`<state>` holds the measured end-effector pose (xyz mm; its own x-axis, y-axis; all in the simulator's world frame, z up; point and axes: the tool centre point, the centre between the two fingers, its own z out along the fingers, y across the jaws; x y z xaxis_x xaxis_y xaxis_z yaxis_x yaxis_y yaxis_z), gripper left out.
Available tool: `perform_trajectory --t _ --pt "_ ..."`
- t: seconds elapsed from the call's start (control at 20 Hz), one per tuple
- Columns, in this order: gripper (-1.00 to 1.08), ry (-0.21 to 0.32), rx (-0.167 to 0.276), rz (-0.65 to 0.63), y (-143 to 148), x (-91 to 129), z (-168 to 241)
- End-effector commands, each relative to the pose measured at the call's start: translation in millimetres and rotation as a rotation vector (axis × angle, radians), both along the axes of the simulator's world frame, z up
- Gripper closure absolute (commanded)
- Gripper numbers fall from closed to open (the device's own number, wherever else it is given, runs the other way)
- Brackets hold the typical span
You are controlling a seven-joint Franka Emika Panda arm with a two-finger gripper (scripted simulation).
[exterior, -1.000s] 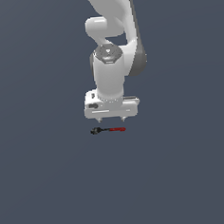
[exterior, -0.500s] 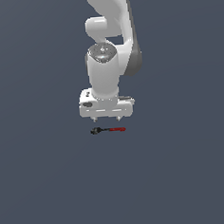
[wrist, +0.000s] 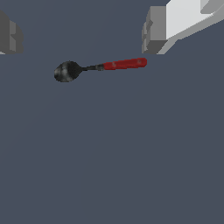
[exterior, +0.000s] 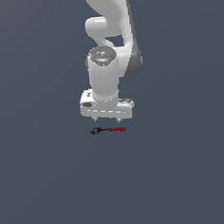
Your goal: Pick up the object and move it to a goal position.
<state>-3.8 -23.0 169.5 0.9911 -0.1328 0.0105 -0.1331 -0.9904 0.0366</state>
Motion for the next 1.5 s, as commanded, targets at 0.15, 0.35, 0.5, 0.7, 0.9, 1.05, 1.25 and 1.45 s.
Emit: perform_trajectory --t 0.15,0.35,0.5,0.7,0.9,1.05,1.25,1.45 --pt "-0.92 -0.001 0.010 -0.110 1.3 -3.0 -10.2" --pt "-0.92 -0.002 0.018 -0.219 2.3 -6.1 -20.0" --pt "-0.92 -0.003 0.024 -0.308 2.8 -8.8 -27.8" --pt "-0.92 -0.003 0.030 -0.427 3.3 -12.4 -38.0" --pt "-0.92 -0.004 0.035 -0.546 3.3 -16.3 -48.0" --pt "-0.92 -0.004 0.038 -0.636 3.1 -19.3 -55.3" --pt "-0.92 -0.005 0.041 -0.757 2.5 -23.5 -64.9" --pt "-0.92 -0.006 0.042 -0.878 1.5 -27.8 -74.2"
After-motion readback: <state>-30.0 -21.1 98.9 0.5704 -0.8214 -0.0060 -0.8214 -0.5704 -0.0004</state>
